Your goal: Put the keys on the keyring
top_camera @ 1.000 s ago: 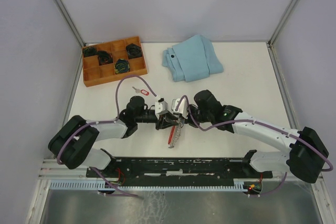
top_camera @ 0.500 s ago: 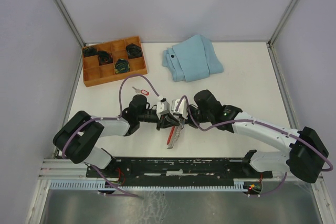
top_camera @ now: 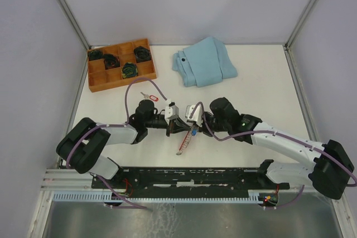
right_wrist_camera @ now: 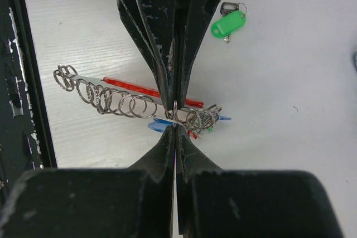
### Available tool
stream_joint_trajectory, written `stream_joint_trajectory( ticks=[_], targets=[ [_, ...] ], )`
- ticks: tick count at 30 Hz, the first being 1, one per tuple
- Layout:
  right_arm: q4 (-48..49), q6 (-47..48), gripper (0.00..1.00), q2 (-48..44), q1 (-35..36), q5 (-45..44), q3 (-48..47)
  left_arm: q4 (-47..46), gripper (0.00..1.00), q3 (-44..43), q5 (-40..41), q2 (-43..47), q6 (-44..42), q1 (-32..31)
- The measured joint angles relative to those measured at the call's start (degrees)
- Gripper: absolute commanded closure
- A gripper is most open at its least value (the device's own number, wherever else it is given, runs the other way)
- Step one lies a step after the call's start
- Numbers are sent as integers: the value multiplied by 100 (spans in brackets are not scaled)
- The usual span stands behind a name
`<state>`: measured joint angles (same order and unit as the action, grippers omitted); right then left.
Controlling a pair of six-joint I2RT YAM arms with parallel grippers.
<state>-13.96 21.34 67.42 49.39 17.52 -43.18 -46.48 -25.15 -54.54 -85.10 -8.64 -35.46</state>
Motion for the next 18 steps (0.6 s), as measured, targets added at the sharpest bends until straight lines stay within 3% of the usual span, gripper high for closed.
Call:
stream_joint_trajectory(
  ticks=[18],
  targets=[
    [984, -444, 99, 201, 59, -109, 459, -1250, 97, 656, 935, 0, 1357, 101]
  ],
)
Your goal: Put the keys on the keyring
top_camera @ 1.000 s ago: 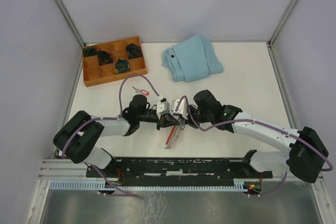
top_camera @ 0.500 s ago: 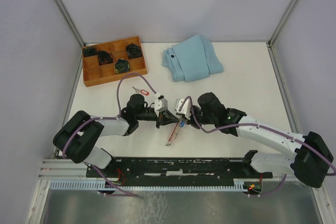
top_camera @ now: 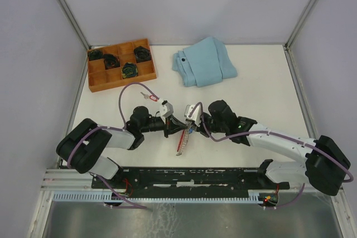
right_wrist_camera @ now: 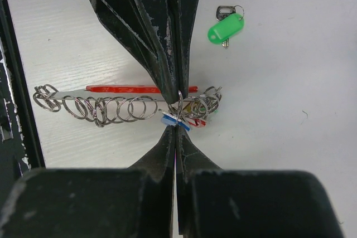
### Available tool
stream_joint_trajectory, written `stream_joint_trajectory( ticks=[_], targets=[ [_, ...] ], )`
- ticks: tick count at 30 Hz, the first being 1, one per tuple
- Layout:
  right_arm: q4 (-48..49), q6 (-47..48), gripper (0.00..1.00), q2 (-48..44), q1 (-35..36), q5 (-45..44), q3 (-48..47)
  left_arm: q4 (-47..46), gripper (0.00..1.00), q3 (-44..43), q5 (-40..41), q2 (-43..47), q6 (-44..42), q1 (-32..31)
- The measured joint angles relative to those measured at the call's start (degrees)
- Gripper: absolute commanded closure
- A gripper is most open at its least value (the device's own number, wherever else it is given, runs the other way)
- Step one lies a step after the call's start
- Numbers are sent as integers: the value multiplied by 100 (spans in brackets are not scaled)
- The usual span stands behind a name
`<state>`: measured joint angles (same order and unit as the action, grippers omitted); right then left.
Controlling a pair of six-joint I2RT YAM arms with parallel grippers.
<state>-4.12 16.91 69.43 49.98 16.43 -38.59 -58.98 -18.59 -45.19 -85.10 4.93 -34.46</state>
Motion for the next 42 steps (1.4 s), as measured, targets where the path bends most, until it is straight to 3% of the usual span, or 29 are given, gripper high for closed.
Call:
stream_joint_trajectory(
  ticks=[4, 7, 18, 42],
  targets=[
    [122, -33, 98, 92, 24, -31, 24, -125, 97, 85, 170, 0, 170, 0],
    [262, -72, 84, 70, 28, -111, 103, -133, 97, 87, 223, 2, 177, 0],
    [470, -160, 62, -210, 55, -321, 275, 216, 97, 85, 308, 289, 35, 26],
    [804, -94, 62, 22, 55, -308, 280, 533, 97, 83, 258, 426, -142, 20]
  ],
)
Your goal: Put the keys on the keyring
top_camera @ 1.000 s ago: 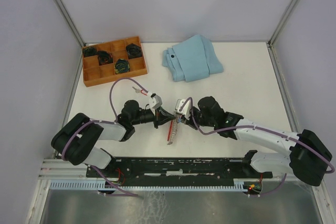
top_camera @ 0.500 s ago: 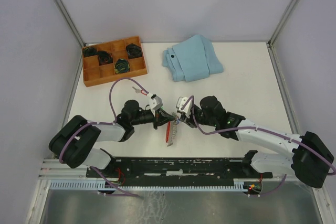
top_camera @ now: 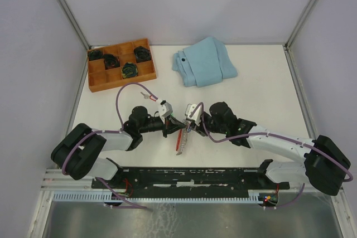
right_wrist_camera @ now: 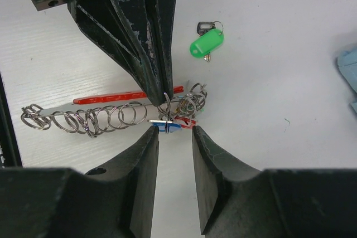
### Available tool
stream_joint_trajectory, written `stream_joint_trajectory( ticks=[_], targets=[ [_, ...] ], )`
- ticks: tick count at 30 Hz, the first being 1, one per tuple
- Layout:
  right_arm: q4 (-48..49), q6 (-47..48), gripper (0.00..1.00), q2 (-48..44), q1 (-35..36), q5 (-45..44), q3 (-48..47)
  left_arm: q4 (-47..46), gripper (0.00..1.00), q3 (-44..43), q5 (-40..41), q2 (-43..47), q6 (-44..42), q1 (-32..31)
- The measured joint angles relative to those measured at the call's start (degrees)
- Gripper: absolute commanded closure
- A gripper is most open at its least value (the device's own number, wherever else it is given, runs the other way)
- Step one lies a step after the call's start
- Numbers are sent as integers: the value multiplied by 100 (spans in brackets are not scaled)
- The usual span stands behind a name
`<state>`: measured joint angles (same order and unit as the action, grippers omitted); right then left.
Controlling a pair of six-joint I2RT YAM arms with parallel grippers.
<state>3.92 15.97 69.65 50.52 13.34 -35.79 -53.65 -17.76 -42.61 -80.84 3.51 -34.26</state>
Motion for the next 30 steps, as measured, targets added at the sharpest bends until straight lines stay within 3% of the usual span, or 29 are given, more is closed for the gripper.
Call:
stream_joint_trajectory(
  ticks=[8, 13, 30],
  targets=[
    [39, 50, 79, 133, 0, 15, -50, 0, 97, -7, -11, 0, 0, -26],
    [42, 85, 98, 157, 0, 24, -52, -4, 97, -9, -61, 0, 0, -33],
    [-72, 170, 99, 442, 111, 175, -267, -678, 97, 136, 221, -85, 413, -37]
  ],
)
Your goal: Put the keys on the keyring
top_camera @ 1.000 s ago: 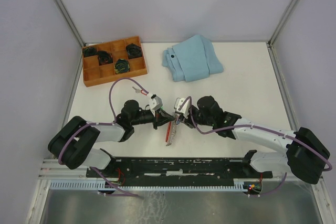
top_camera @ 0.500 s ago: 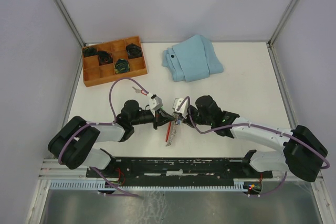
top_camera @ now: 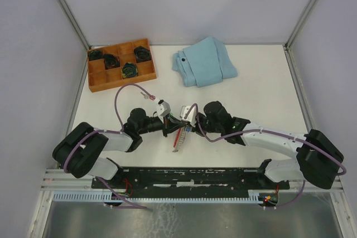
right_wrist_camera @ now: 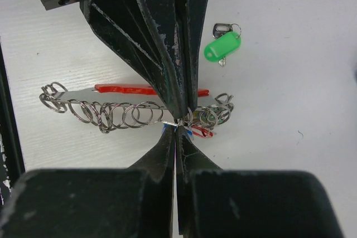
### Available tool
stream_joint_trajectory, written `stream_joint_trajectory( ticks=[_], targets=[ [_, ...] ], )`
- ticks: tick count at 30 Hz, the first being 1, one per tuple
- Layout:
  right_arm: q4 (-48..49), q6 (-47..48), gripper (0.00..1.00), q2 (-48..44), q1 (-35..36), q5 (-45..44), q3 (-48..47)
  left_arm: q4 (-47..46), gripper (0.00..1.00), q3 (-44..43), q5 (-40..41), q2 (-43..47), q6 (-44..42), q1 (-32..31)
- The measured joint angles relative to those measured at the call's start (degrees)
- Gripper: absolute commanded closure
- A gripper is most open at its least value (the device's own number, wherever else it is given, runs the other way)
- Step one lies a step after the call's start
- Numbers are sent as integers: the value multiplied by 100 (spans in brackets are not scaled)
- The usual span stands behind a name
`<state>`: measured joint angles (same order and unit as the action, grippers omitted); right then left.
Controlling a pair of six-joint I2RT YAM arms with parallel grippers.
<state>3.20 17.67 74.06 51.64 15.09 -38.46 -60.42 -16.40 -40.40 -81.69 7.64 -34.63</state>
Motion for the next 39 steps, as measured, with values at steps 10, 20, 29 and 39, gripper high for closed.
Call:
stream_joint_trajectory(
  ticks=[10, 20, 29, 39],
  targets=[
    [-299, 181, 99, -28, 87, -238, -96, -313, 83, 61, 114, -74, 140, -39],
    [-1158, 498, 99, -168, 87, -212, -529, 254, 67, -72, -114, -37, -208, -37],
    [-1646, 719, 99, -160, 87, -4, -883, 1141, 63, -345, -660, 129, -1045, -37],
    [-1845, 802, 99, -81, 90, 181, -957, 1438, 77, -463, -1222, 129, -1628, -37]
  ],
)
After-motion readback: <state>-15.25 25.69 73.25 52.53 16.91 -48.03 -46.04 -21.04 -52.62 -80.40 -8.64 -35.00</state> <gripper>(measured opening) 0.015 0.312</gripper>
